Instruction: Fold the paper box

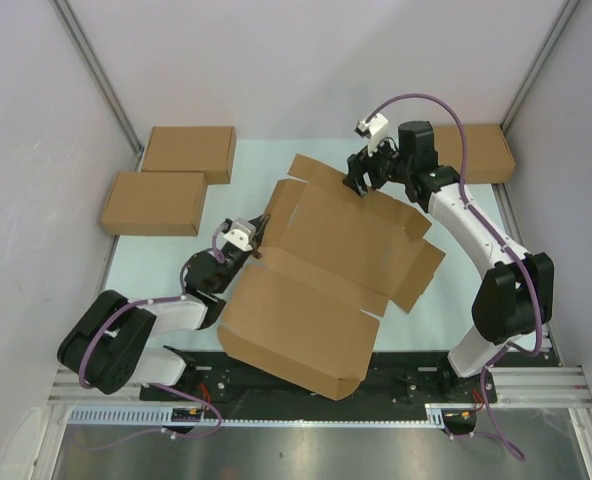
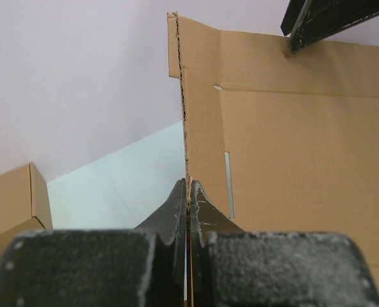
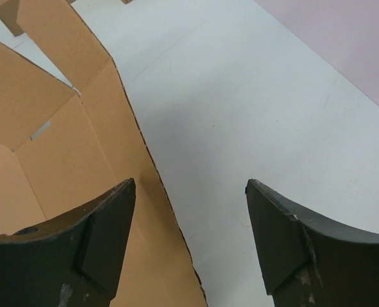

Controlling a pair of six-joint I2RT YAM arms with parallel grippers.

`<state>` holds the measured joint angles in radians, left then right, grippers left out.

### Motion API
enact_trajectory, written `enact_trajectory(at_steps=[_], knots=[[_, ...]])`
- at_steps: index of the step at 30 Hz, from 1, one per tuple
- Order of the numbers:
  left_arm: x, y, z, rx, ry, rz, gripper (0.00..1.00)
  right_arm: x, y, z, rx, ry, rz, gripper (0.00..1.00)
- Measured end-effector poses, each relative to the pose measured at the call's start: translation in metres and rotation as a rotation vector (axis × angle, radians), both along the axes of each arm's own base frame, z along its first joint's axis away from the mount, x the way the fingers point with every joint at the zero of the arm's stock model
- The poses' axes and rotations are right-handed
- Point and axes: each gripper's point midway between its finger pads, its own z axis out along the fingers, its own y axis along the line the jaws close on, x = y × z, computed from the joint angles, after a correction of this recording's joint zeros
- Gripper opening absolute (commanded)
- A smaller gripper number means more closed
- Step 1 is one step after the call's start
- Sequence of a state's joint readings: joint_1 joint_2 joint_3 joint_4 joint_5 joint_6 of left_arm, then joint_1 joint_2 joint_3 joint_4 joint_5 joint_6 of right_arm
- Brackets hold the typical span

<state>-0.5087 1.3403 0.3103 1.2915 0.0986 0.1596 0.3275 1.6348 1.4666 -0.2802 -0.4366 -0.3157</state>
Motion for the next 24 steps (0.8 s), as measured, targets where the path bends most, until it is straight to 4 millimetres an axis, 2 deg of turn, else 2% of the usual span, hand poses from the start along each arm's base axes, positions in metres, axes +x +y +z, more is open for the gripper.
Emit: enact_trajectory(at_steps=[8,13,18,24], knots=[[0.003,0.004,-0.002,-0.003,0.009,0.026,0.0,-0.009,0.008,-0.002,0.024,0.022,0.057,0.56],[0.007,0.006,-0.01,0.001,0.032,0.049,0.0,-0.017,0.012,-0.016,0.022,0.068,0.082,0.53],[0.01,0.009,-0.019,0.008,0.055,0.068,0.0,-0.02,0.017,-0.027,0.004,0.091,0.092,0.45],[0.012,0.011,-0.03,0.024,0.088,0.087,0.0,-0.023,0.031,-0.041,-0.039,0.096,0.11,0.4]])
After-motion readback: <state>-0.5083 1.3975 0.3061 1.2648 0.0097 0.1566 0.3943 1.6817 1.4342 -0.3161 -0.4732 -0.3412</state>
